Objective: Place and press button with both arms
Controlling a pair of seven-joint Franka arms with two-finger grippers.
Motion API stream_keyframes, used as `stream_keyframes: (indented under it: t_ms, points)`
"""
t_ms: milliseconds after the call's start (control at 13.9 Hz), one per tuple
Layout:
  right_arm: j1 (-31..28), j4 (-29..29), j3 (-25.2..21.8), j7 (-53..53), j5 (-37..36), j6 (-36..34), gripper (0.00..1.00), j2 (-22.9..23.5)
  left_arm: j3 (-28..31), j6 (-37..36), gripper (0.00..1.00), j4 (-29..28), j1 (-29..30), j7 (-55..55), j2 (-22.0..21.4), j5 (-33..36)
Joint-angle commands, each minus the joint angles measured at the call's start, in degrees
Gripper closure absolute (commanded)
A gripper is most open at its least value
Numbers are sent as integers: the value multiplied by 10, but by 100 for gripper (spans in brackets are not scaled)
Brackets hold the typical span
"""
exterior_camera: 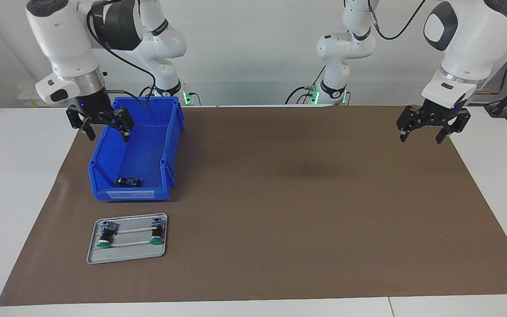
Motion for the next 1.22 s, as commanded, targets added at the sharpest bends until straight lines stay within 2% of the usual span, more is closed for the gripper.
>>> stream_keyframes:
  t_ms: [0, 144, 359, 1149]
  points:
    - [-11, 100, 4, 11, -8, -94, 0, 19, -2, 8, 0, -22, 3, -5, -17, 10]
    - [-13, 130, 4, 7, -13, -149, 0, 20, -1, 8, 0, -22, 3, -5, -17, 10]
    - [-14, 107, 3, 1, -14, -159, 0, 14, -1, 8, 0, -22, 3, -5, -17, 10]
    - [-12, 95, 2, 3, -8, -146, 0, 8, -1, 8, 0, -22, 3, -5, -17, 10]
